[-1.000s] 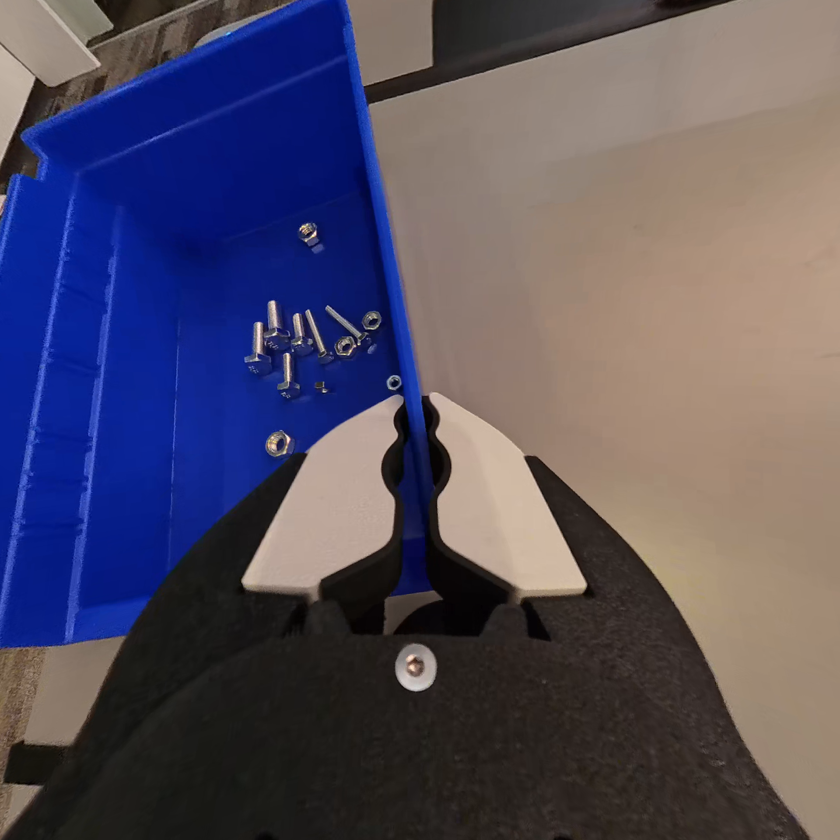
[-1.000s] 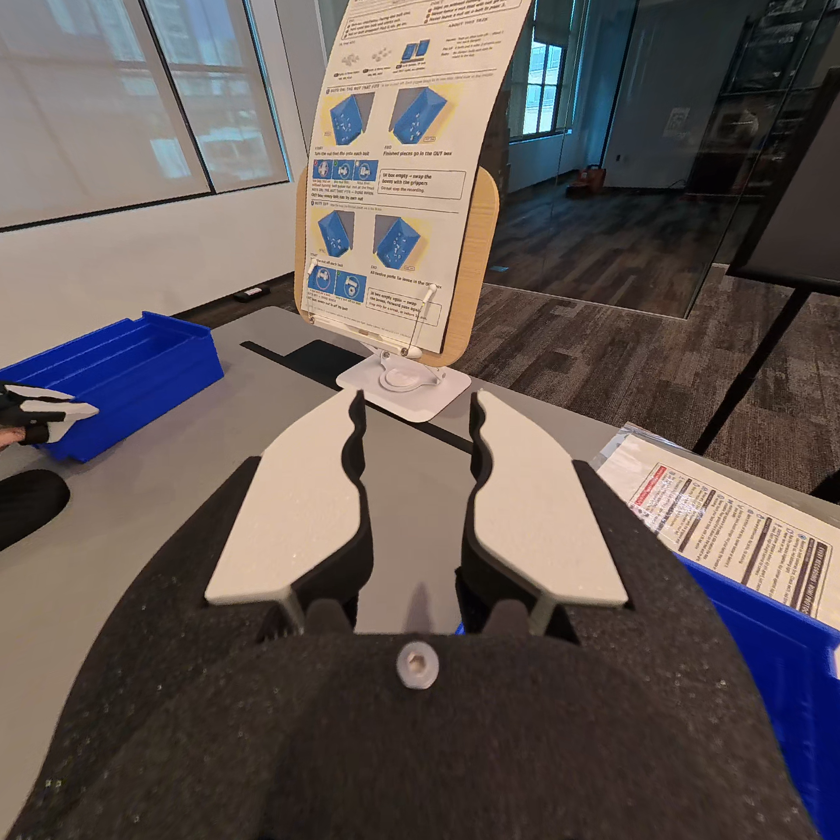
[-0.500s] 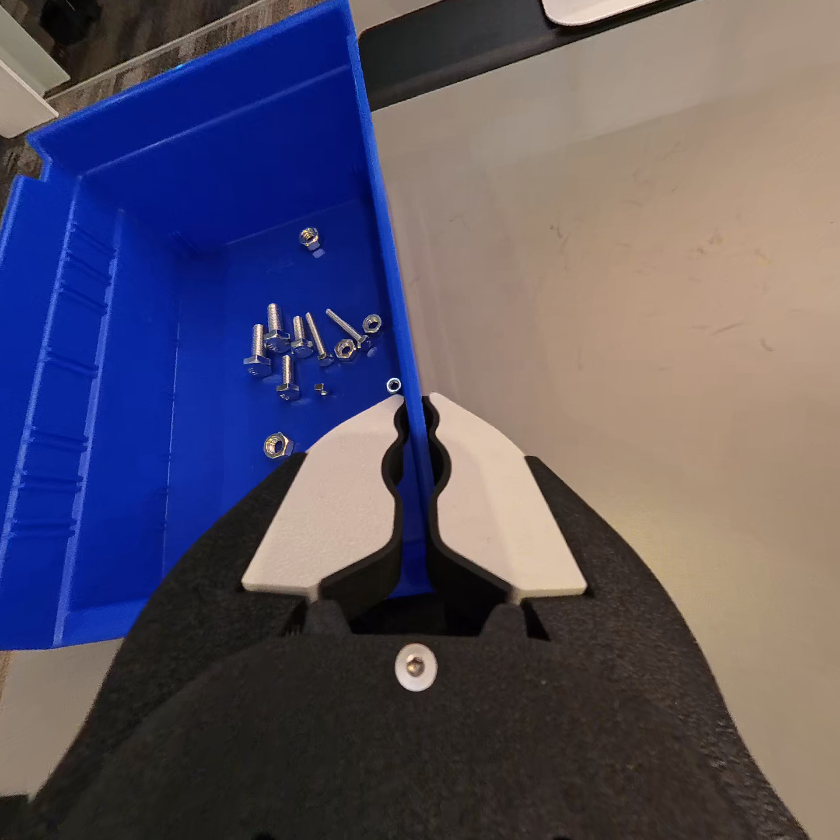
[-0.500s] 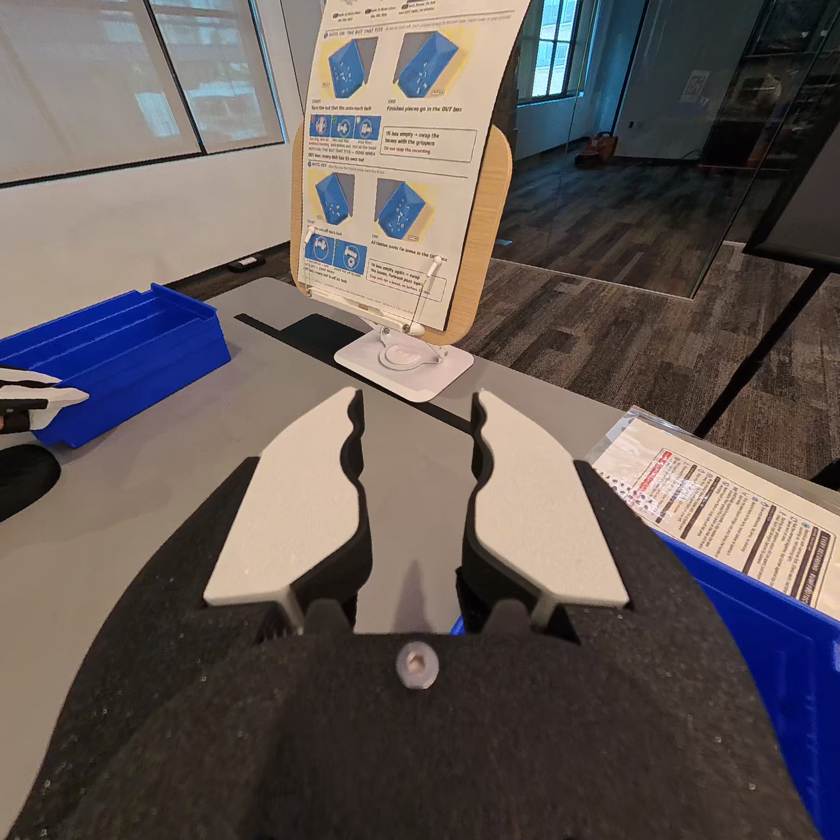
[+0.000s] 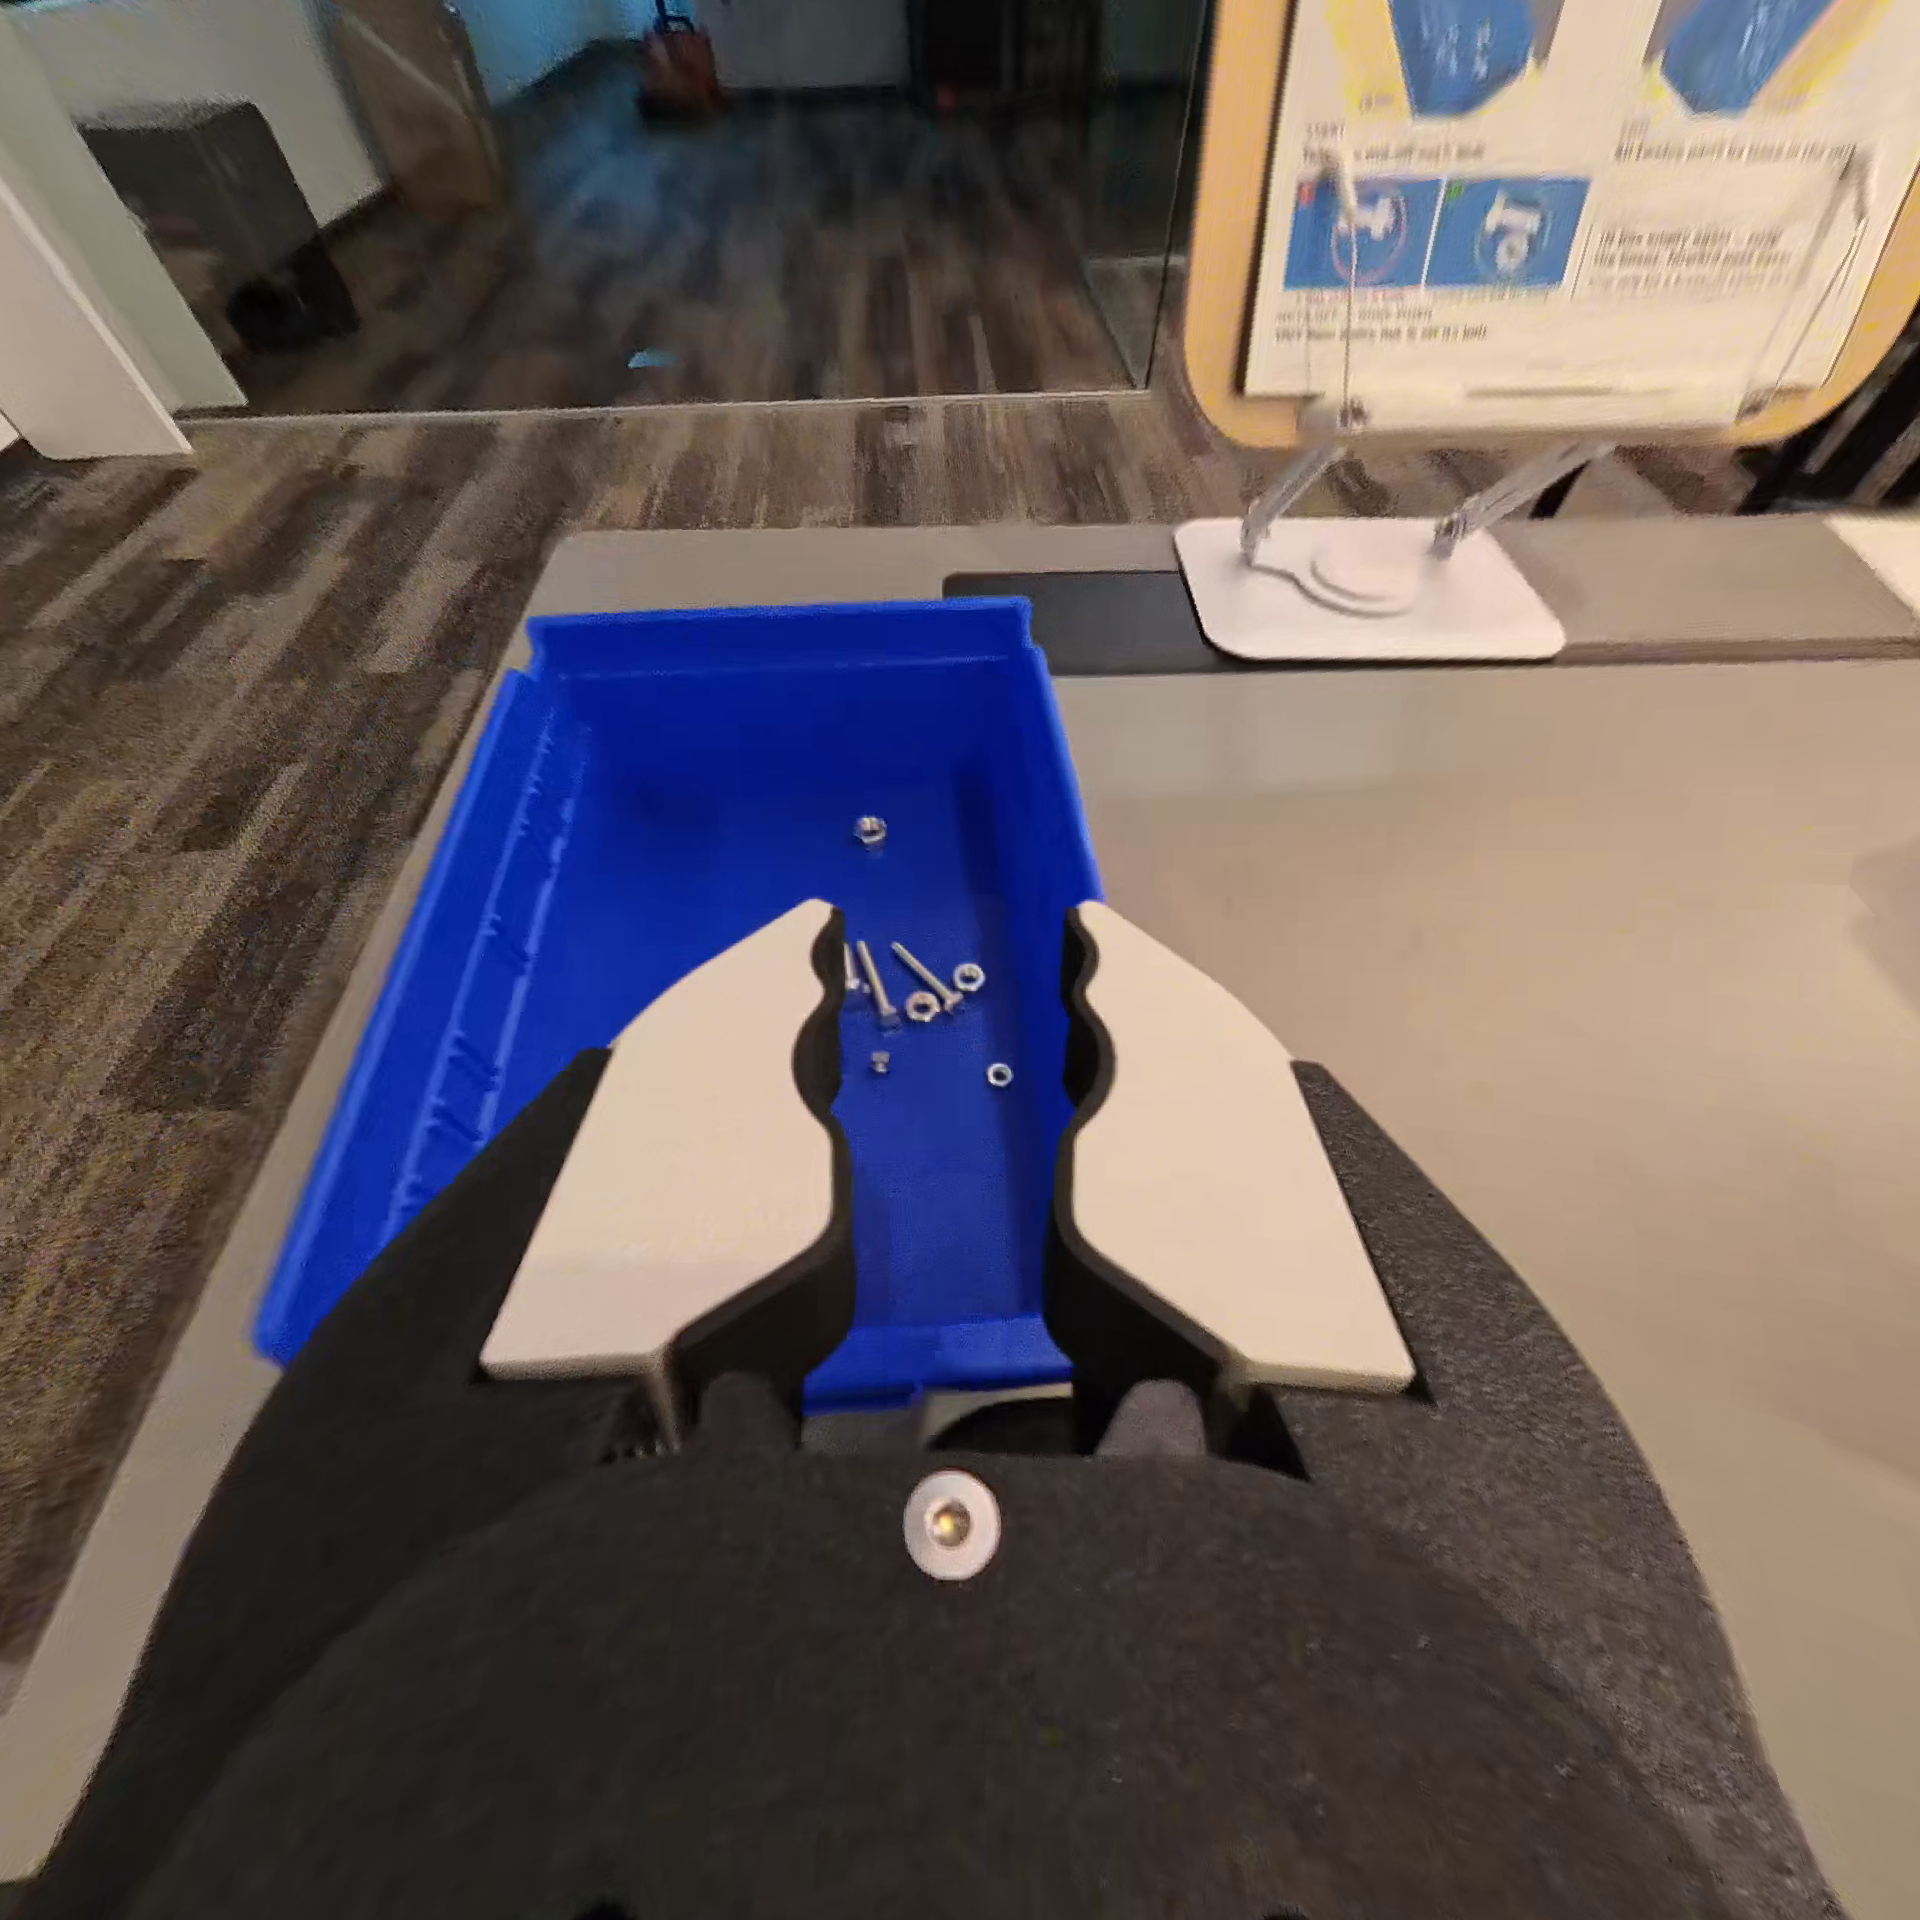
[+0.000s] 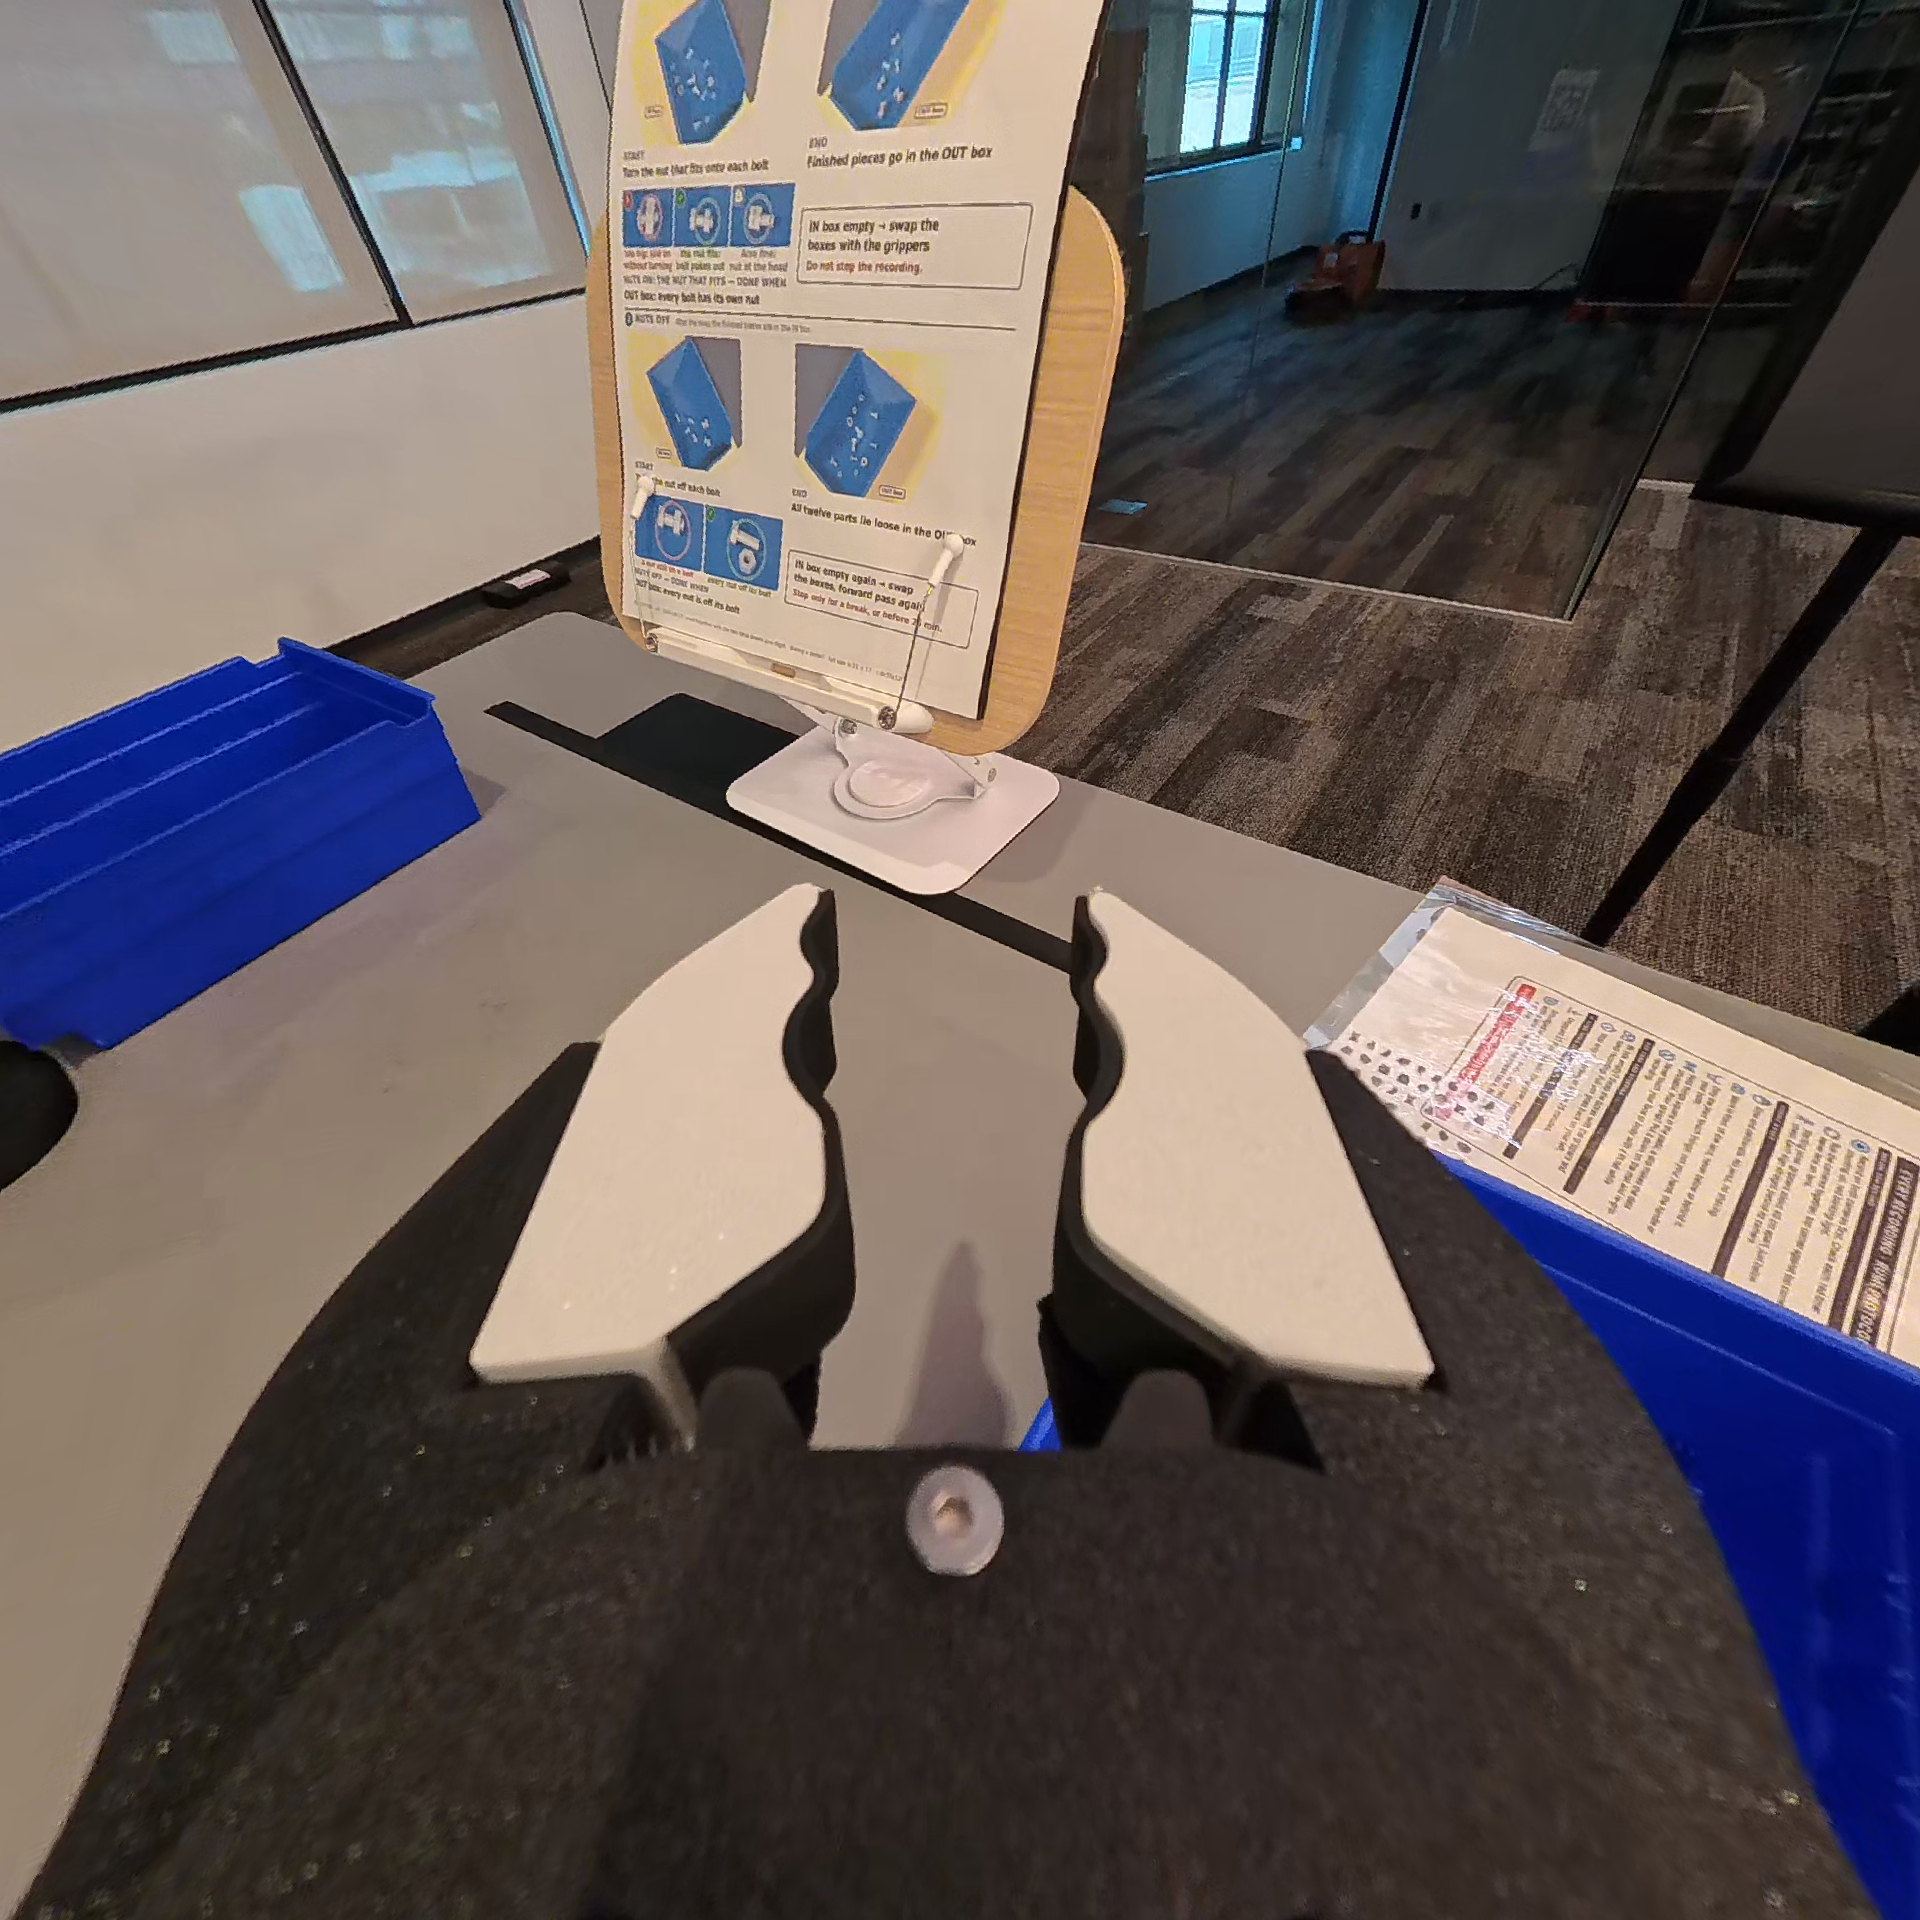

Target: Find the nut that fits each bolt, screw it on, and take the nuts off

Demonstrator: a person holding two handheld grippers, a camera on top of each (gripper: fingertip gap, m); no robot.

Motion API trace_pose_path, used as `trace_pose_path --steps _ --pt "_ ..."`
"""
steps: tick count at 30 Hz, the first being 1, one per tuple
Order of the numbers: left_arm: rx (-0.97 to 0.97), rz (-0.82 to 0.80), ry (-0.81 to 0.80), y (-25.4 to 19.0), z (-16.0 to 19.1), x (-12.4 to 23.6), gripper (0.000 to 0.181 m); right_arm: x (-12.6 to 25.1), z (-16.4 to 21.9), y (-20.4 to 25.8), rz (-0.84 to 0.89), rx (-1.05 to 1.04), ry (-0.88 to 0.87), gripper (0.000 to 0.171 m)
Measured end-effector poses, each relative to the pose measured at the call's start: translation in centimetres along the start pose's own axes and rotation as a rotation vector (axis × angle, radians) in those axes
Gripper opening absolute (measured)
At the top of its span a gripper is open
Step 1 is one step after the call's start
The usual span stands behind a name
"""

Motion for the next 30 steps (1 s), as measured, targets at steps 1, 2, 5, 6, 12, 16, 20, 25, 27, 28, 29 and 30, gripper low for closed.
trace_pose_path --steps 1,2,5,6,12,16,20,25,27,28,29,30 --pt "0.017 0.011 0.023 1.0 -0.5 0.1 0.04 -0.1 0.1 0.0 -0.002 -0.003 0.004 0.042" --pt "0.033 0.009 0.073 2.2 -0.6 -0.2 0.042 -0.3 0.2 -0.1 -0.003 -0.006 0.009 0.042" --pt "0.062 0.01 0.253 5.5 0.2 -2.8 0.035 -0.8 0.6 -0.2 -0.004 -0.013 0.03 0.042" --pt "0.079 0.014 0.298 6.2 0.6 -3.9 0.033 -1.0 0.8 -0.2 -0.009 -0.017 0.038 0.042" --pt "0.055 0.03 0.56 7.8 3.7 -9.8 0.023 -2.1 1.8 -0.1 -0.011 -0.029 0.09 0.042" --pt "-0.049 0.023 0.713 7.4 4.9 -12.9 0.029 -2.6 2.3 -0.1 -0.011 -0.029 0.112 0.042" --pt "-0.113 -0.018 0.837 7.6 5.7 -15.1 0.034 -2.9 2.7 -0.2 -0.012 -0.029 0.136 0.043" --pt "-0.107 -0.017 0.961 8.0 7.2 -16.7 0.039 -3.0 3.0 -0.4 -0.013 -0.028 0.154 0.043" --pt "-0.081 -0.008 0.956 8.0 7.1 -17.1 0.038 -3.1 3.0 -0.6 -0.014 -0.031 0.157 0.043" --pt "-0.083 -0.023 0.953 8.2 7.0 -17.2 0.037 -3.1 3.1 -0.7 -0.019 -0.036 0.159 0.043" --pt "-0.09 -0.027 0.956 8.3 7.0 -17.4 0.036 -3.2 3.2 -0.7 -0.027 -0.042 0.162 0.043" --pt "-0.092 -0.028 0.971 8.4 7.2 -17.5 0.036 -3.3 3.3 -0.7 -0.035 -0.045 0.165 0.043"
Point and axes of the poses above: each gripper's, where its closed fingertips meet, x back along the fingers, z out of its underside, y = z × x across the jaws, the point moved 7 cm from there along x, back along the fingers, and after that the axes turned 3 degrees about z, right-handed, at the moved point
